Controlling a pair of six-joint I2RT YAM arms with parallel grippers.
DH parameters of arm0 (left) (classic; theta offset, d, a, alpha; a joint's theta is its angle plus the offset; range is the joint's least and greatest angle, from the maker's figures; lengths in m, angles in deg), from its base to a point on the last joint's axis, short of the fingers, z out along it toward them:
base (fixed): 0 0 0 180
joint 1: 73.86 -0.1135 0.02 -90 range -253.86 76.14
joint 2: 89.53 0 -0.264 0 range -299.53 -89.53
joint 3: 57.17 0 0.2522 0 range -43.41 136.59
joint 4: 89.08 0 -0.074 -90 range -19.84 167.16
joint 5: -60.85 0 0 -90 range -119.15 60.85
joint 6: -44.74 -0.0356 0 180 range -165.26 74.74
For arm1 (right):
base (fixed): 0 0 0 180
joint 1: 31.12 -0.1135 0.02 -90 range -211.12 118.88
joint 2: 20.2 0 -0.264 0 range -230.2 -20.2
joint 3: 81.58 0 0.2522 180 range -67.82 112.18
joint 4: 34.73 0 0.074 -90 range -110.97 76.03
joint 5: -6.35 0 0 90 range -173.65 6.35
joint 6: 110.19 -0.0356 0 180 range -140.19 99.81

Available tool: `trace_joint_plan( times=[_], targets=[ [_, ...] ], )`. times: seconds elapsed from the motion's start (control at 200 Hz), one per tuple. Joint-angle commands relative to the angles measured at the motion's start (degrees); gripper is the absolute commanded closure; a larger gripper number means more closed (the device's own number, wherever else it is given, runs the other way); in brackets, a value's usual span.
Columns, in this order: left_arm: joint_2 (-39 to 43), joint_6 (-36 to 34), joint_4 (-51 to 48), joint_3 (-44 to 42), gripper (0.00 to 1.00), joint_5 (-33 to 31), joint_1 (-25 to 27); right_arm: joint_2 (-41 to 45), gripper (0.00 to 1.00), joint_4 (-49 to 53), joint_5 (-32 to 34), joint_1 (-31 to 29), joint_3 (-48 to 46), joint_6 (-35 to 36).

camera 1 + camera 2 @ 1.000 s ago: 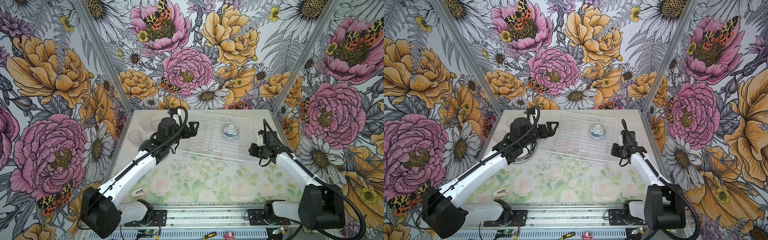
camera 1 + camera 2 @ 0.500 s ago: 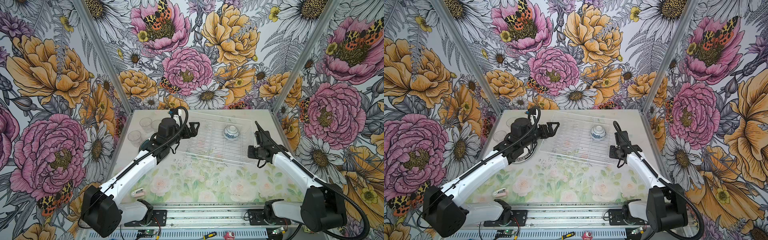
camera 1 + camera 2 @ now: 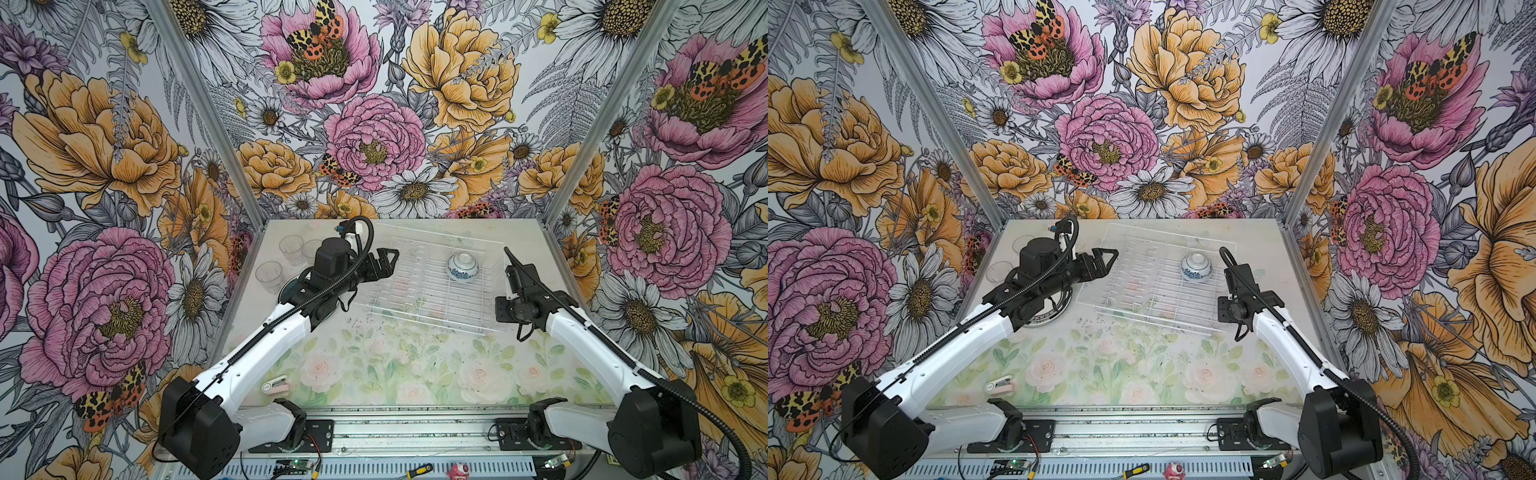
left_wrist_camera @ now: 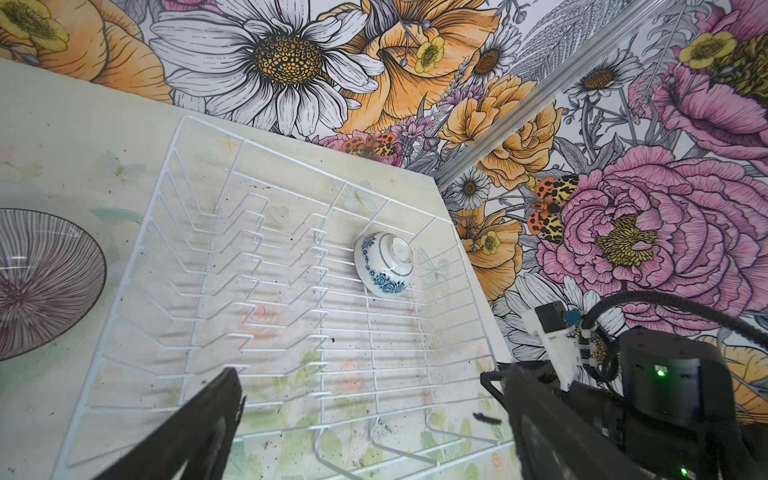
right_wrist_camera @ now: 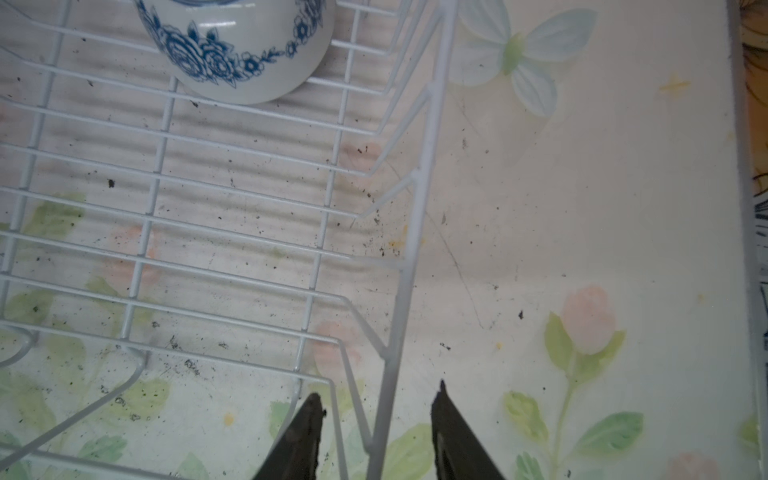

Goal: Unload the mixed dishes from the dish rack
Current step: 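Pull the left arm back toward the robot while the right gripper moves over the bowl, then lower the open right gripper around the blue-patterned bowl in the rack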

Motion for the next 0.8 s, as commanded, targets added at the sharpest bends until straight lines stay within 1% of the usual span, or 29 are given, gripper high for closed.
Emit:
trace_joint_plan(
  times=[0.0, 0.14, 0.2, 0.28, 0.385, 0.475, 0.591, 0.686, 0.711, 0.791],
  targets=[
    [7.4, 1.1, -4.5, -2.9, 0.01, -0.4, 0.3, 4.0, 0.5, 0.3, 0.9, -0.3, 3.8, 0.2],
    [17.2, 1.1, -9.6, -8.4, 0.01, -2.7, 0.8, 3.6, 0.46, 0.2, 0.2, -1.3, 7.6, 1.4],
    [21.1, 1.3, -11.5, -10.1, 0.01, -3.1, 0.7, 2.6, 0.43, 0.2, 2.1, -3.3, 9.5, 1.5],
    [25.8, 1.5, -13.6, -12.2, 0.01, -3.3, 0.8, -0.3, 0.38, 0.1, 5.1, -6.8, 12.8, 2.7],
    [30.6, 1.6, -15.7, -15.3, 0.01, -3.6, 0.8, -7.0, 0.31, 0.0, 7.7, -10.2, 17.9, 5.1],
    [33.0, 1.3, -17.5, -17.3, 0.01, -4.5, 0.8, -13.9, 0.29, 0.1, 9.9, -11.8, 22.4, 7.6],
    [34.8, 0.1, -17.9, -20.1, 0.01, -4.7, 0.8, -21.6, 0.23, 0.1, 14.4, -12.9, 27.1, 10.5],
    [35.4, -1.8, -16.8, -22.6, 0.01, -5.9, 0.9, -27.3, 0.21, 0.1, 14.5, -13.5, 30.2, 12.5],
    [35.3, -1.2, -16.8, -23.2, 0.01, -6.3, 0.8, -28.4, 0.2, 0.1, 14.3, -13.7, 30.9, 12.8],
    [35.8, 0.2, -11.9, -25.9, 0.01, -2.3, 0.7, -31.8, 0.18, 0.1, 14.2, -14.3, 32.8, 13.8]
  ],
)
